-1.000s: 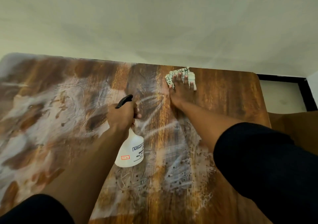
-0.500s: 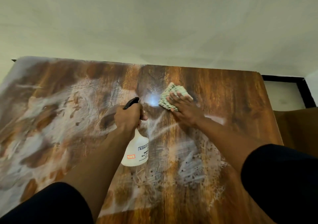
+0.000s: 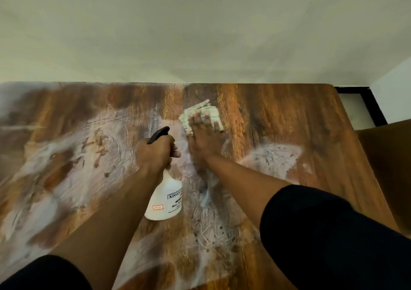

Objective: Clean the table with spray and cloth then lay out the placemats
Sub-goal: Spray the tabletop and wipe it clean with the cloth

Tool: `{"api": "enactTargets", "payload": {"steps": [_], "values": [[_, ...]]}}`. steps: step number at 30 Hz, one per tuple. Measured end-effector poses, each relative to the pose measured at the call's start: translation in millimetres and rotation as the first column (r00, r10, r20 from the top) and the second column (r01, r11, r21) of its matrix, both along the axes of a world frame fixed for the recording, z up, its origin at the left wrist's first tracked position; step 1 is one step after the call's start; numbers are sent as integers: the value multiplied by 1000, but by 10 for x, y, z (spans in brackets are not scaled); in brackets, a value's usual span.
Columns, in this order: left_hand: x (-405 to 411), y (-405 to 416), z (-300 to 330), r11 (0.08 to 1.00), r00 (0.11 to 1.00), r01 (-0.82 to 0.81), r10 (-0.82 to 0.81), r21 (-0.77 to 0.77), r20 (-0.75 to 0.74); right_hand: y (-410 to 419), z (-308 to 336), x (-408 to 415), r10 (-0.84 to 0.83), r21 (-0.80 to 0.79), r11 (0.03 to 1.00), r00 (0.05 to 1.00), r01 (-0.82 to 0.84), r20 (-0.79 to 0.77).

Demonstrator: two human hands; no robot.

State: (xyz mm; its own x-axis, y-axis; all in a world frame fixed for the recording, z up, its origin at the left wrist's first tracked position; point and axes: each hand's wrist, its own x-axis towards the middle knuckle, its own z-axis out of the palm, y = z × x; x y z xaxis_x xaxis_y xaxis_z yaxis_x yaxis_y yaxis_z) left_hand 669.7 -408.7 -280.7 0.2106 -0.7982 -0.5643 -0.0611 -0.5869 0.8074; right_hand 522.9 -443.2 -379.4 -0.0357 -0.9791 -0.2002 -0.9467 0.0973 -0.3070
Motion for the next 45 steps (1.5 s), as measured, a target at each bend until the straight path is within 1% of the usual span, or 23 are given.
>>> {"api": "enactTargets", "payload": {"steps": [2,4,6,8,9,10,11,13,14,16,18,20,22,24,26,28,30,31,34,36,37,41,45], "values": [[72,-57,18,1000,1000,0,0,0,-1,-13,8,261,203,6,979,979,-203,-3],[144,-115,49,1000,1000,-6,6,5,6,-80,19,287,329,-6,944,944,-329,-4],[240,-196,62,1000,1000,-11,11,3,20,-207,23,96,452,-15,892,892,-452,-16],[334,-290,70,1000,1000,1,-1,-1,26,-352,45,-220,576,5,816,814,-577,-68],[386,-349,67,1000,1000,1,-1,-8,22,-430,54,-378,591,10,805,801,-593,-99],[435,-411,52,1000,1000,1,0,-18,23,-502,57,-531,553,8,831,824,-556,-120],[473,-472,38,1000,1000,3,-2,-25,26,-557,49,-677,470,2,881,874,-473,-124],[541,-587,9,1000,999,12,-11,-27,36,-645,15,-883,240,-14,970,964,-243,-115],[579,-650,-12,1000,999,20,-19,-23,42,-692,-8,-918,132,-17,991,987,-135,-96],[631,-759,-32,999,997,46,-45,-14,58,-813,-42,-833,-31,-12,999,999,31,-37],[663,-850,-33,997,995,76,-76,-8,59,-939,-60,-617,-164,-1,986,986,164,-33],[687,-917,-37,995,994,101,-101,-3,51,-1058,-70,-386,-256,16,966,966,257,-33],[712,-958,-47,997,995,82,-83,9,47,-1161,-25,-196,-276,22,961,961,276,-17],[749,-984,-67,999,998,48,-49,21,50,-1274,43,-25,-220,20,975,976,220,-6],[792,-1001,-100,999,998,44,-45,26,47,-1396,99,209,-106,-2,994,994,106,-4],[828,-1004,-132,997,996,66,-68,26,54,-1474,115,531,52,-14,999,999,-52,7],[864,-1004,-161,997,995,69,-70,29,64,-1473,80,848,233,-2,973,973,-233,-7],[880,-1005,-168,998,996,61,-63,31,70,-1456,57,948,295,-1,955,955,-295,-20],[905,-1007,-171,998,997,46,-48,36,62,-1450,18,904,350,-14,937,937,-350,-17],[919,-1012,-161,998,997,44,-46,34,59,-1458,23,703,344,-29,939,939,-344,1],[924,-1010,-152,999,997,44,-46,30,55,-1449,29,582,311,-37,950,950,-311,10],[934,-991,-119,999,998,49,-49,16,40,-1358,14,-18,88,-62,994,996,-87,3],[967,-920,-103,998,998,55,-55,14,27,-1208,-26,-563,-158,-47,986,987,157,-29]]}}
